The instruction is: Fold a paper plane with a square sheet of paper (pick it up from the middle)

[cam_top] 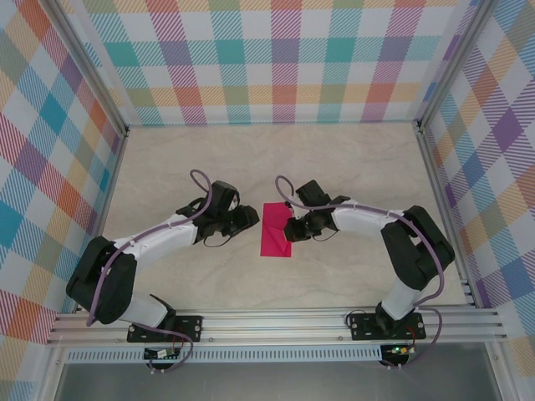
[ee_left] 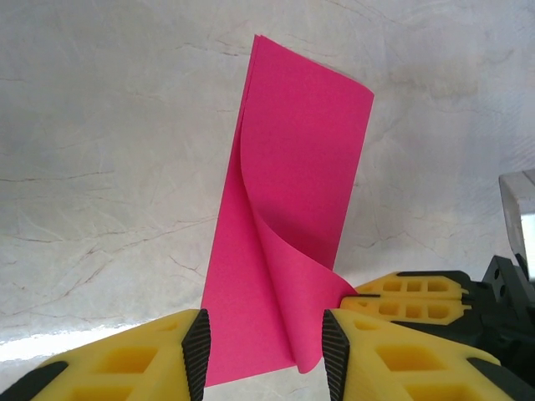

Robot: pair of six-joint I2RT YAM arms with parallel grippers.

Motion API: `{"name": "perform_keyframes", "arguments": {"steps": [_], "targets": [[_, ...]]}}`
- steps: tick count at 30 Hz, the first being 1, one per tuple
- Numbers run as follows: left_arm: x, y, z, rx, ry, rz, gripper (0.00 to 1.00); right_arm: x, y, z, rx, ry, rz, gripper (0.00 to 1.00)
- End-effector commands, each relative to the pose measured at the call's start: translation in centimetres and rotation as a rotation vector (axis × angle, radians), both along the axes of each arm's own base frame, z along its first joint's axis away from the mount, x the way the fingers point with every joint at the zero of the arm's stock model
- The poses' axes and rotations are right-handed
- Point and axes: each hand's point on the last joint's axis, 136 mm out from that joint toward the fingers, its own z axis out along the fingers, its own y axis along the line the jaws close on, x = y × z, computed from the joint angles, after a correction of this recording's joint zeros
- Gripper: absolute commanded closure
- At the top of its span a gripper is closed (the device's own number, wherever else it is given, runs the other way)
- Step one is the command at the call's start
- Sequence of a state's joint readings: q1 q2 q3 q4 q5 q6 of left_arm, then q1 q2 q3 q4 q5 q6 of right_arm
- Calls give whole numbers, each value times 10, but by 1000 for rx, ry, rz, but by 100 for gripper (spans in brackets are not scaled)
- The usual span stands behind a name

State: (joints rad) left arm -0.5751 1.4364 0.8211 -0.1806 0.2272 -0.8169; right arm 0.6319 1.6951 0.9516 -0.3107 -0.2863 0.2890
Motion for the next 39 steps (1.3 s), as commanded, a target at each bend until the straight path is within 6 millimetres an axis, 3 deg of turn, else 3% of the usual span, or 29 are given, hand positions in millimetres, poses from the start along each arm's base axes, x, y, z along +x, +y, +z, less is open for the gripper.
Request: {"name": "perform_keyframes", "arguments": {"steps": [1,14,39], "targets": [[-7,-13,-1,-8,-5,-62,58,6,0,-1,-30,-19,36,94],[-9,-29,-7,14,10,-115,60,15,0,-8,-74,-44,78,93],[-8,-33,-15,36,26,-115,64,25,-4,-16,-124,-50,89,92]]}}
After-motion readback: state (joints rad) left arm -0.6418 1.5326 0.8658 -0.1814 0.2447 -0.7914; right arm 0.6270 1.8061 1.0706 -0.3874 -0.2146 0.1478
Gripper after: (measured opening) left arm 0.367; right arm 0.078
